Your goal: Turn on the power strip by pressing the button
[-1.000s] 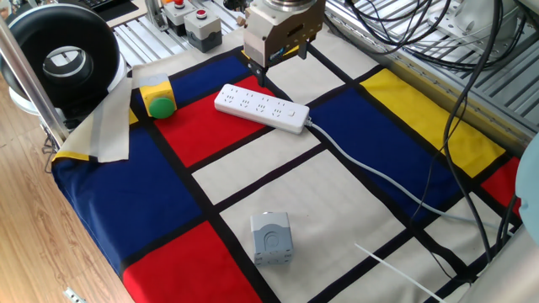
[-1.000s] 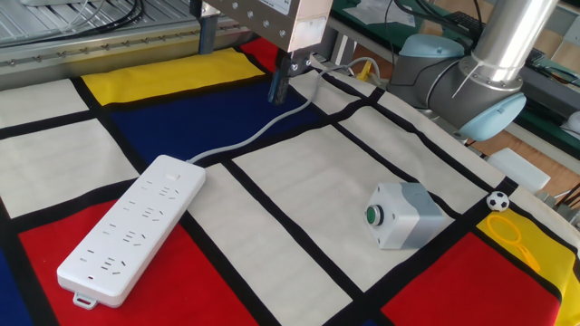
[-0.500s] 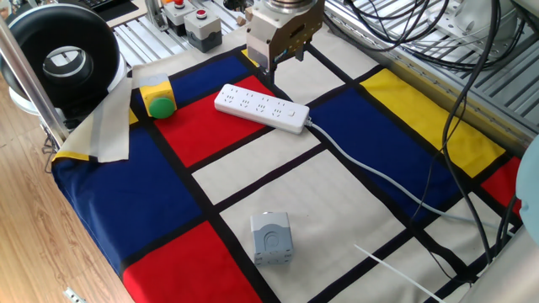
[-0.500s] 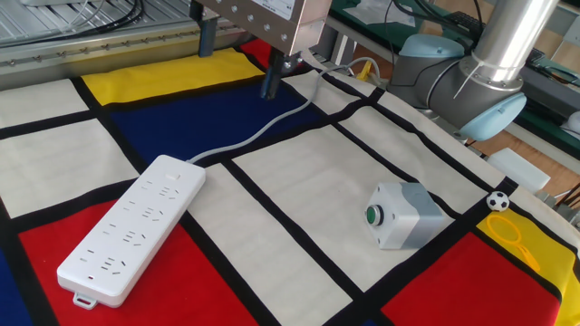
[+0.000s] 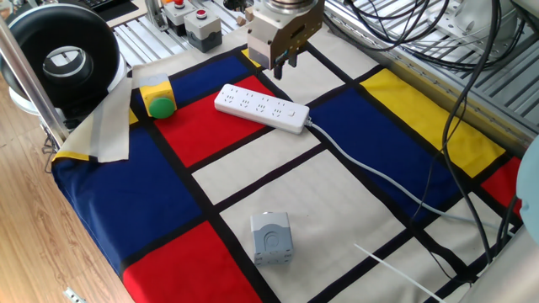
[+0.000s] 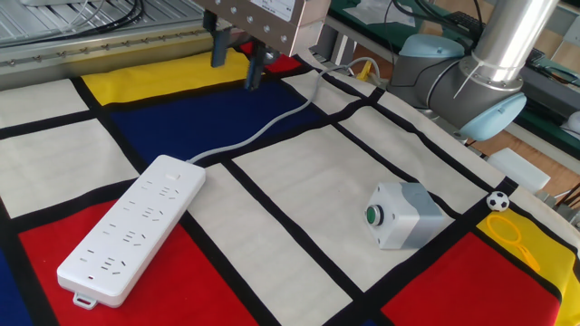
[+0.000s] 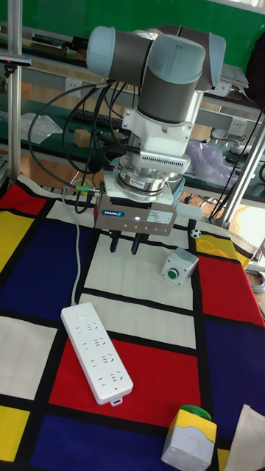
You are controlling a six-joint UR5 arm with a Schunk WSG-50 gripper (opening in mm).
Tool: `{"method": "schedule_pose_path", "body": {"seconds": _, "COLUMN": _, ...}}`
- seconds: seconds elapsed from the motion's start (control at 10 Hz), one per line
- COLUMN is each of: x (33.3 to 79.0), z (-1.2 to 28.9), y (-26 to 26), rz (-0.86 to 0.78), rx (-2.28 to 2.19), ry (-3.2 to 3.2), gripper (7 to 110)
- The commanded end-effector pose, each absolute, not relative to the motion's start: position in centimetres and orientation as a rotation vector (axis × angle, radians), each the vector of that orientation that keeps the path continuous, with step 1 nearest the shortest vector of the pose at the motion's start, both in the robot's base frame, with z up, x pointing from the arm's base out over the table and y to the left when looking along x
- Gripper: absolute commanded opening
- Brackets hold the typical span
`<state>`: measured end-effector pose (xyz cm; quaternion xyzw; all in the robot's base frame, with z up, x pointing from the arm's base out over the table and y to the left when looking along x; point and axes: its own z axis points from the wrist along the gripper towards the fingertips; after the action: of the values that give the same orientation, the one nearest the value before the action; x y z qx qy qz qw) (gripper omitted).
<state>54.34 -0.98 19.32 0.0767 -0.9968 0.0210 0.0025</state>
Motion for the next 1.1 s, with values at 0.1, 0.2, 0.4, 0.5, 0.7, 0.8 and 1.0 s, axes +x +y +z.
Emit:
{"method": "schedule_pose_path", "body": {"seconds": 0.1, "x": 54.4, "z": 18.9, "y": -1.2, "rz": 0.036, "rx": 0.274, "ry": -3.135, "gripper": 7}}
{"method": "schedule_pose_path", "body": {"seconds": 0.2, "x": 54.4, "z": 18.9, "y": -1.2, "rz": 0.034, "rx": 0.291, "ry": -3.135, "gripper": 7}}
{"method": "schedule_pose_path", "body": {"seconds": 0.4, "x": 54.6, "z": 18.9, "y": -1.4, "rz": 0.047, "rx": 0.349, "ry": -3.133, "gripper": 7}}
{"method": "schedule_pose_path", "body": {"seconds": 0.5, "x": 54.6, "z": 18.8, "y": -1.2, "rz": 0.048, "rx": 0.373, "ry": -3.132, "gripper": 7}}
{"method": "schedule_pose_path", "body": {"seconds": 0.7, "x": 54.1, "z": 18.4, "y": -1.8, "rz": 0.086, "rx": 0.400, "ry": -3.111, "gripper": 7}}
{"method": "schedule_pose_path", "body": {"seconds": 0.8, "x": 54.2, "z": 18.2, "y": -1.8, "rz": 0.072, "rx": 0.405, "ry": -3.117, "gripper": 7}}
{"method": "schedule_pose_path", "body": {"seconds": 1.0, "x": 54.6, "z": 18.2, "y": -0.7, "rz": 0.012, "rx": 0.450, "ry": -3.135, "gripper": 7}}
